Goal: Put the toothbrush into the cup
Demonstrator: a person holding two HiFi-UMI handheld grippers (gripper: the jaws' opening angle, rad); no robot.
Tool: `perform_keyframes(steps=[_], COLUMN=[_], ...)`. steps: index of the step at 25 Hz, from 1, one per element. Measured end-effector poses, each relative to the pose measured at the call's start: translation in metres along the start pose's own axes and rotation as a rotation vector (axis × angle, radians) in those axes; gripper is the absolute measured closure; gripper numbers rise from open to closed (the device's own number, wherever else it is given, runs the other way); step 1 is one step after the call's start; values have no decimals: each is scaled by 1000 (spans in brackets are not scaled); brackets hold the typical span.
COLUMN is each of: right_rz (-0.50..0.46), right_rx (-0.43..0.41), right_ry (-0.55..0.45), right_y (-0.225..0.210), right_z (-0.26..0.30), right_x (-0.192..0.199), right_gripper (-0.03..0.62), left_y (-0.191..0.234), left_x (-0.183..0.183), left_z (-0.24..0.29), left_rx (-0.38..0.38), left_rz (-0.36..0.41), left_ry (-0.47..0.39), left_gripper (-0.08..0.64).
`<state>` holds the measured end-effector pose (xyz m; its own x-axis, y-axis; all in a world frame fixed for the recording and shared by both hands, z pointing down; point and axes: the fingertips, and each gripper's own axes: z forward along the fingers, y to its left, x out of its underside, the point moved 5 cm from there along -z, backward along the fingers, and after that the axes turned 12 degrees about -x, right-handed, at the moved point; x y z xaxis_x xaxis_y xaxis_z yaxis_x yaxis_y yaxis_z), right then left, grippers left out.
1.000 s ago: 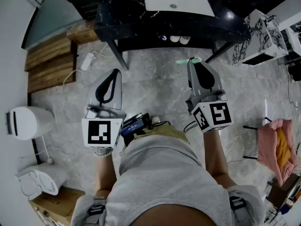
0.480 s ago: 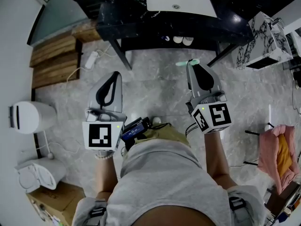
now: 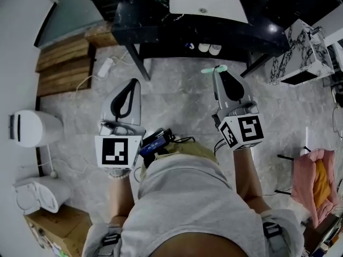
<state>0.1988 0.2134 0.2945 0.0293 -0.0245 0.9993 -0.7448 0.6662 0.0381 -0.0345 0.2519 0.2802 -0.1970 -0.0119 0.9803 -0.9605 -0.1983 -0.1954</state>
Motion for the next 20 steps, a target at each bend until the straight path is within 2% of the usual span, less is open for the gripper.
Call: perform_keyframes(steps=[5, 16, 20], right_rz=[9, 28, 21], right_rx=[1, 36, 55], right_ry=[-17, -12, -9], right_y=[-7, -19, -30], right_z=[0, 12, 27], right_x=[-1, 10, 11], right_gripper=[569, 569, 569], left_y=[-6, -4, 1], left_x=[-8, 4, 6], left_z=[8, 36, 60], left_rx=[9, 48, 71], left_rz=[-16, -19, -29], left_ry=[-62, -30, -54], left_gripper=[551, 551, 551])
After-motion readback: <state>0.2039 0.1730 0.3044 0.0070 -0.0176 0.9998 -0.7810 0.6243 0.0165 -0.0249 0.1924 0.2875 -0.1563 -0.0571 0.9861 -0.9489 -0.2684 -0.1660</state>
